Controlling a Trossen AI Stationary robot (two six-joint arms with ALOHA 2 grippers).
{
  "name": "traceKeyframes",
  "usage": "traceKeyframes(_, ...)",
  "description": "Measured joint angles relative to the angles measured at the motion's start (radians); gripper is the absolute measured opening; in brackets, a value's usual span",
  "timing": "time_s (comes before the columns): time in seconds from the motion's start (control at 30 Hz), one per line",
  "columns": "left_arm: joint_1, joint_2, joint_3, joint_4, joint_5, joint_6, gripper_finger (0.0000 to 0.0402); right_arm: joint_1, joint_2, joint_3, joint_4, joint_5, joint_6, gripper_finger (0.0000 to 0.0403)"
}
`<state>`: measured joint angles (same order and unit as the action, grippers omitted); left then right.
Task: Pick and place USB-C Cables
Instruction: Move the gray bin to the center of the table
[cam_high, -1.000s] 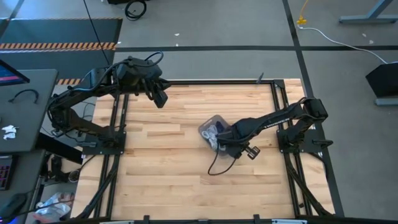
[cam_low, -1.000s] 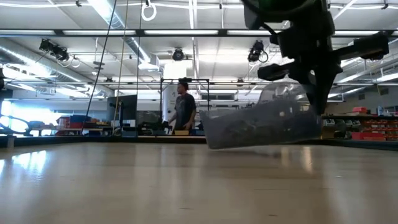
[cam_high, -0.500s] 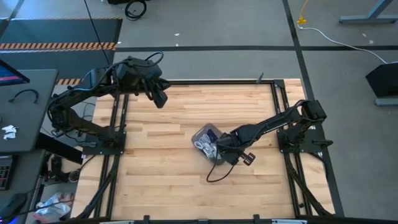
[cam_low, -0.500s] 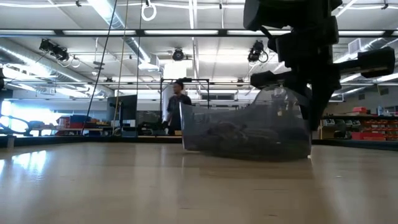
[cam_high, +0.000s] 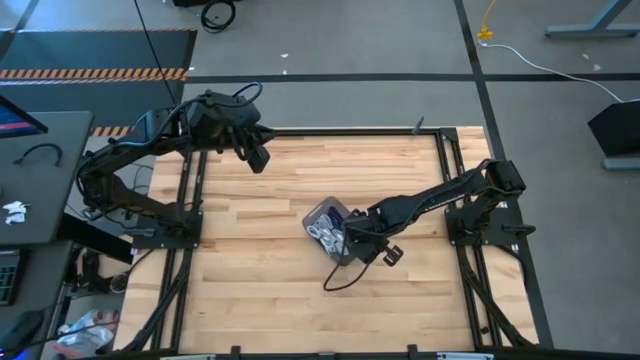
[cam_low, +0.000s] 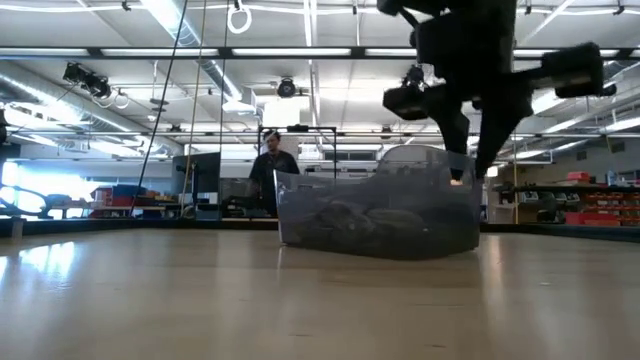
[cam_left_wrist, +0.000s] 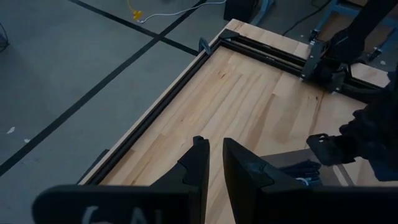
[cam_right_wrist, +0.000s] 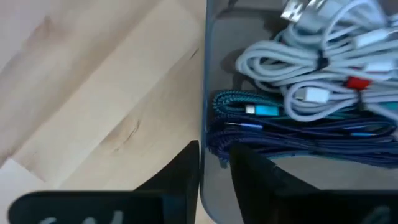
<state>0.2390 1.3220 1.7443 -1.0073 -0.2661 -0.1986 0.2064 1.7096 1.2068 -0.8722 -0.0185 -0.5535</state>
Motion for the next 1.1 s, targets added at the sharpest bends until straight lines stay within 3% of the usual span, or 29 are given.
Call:
traceKeyframes(0.13,0.000,0.000,0.000,0.000,0.000,-0.007,0.0050,0.000,0.000,0.070,-0.047,0.010,0.036,0.0105)
traceKeyframes(0.3,0.014,0.025,0.000,-0.079,0.000,-0.147,0.0050,-0.005,0.000,0.185,-0.164,0.091,0.090,0.0110)
traceKeyframes(0.47,0.014,0.121,-0.002,-0.218,0.003,-0.291,0.0050,-0.041,-0.002,0.313,-0.281,0.187,0.180,0.0110)
traceKeyframes(0.57,-0.011,0.202,-0.001,-0.218,0.011,-0.353,0.0050,-0.074,-0.004,0.383,-0.345,0.239,0.254,0.0111)
traceKeyframes(0.77,-0.080,0.382,-0.001,-0.164,0.033,-0.366,0.0050,-0.155,-0.038,0.469,-0.450,0.336,0.346,0.0112)
traceKeyframes(1.1,-0.099,0.573,-0.001,-0.134,0.186,-0.337,0.0050,-0.322,-0.222,0.474,-0.583,0.347,0.456,0.0112)
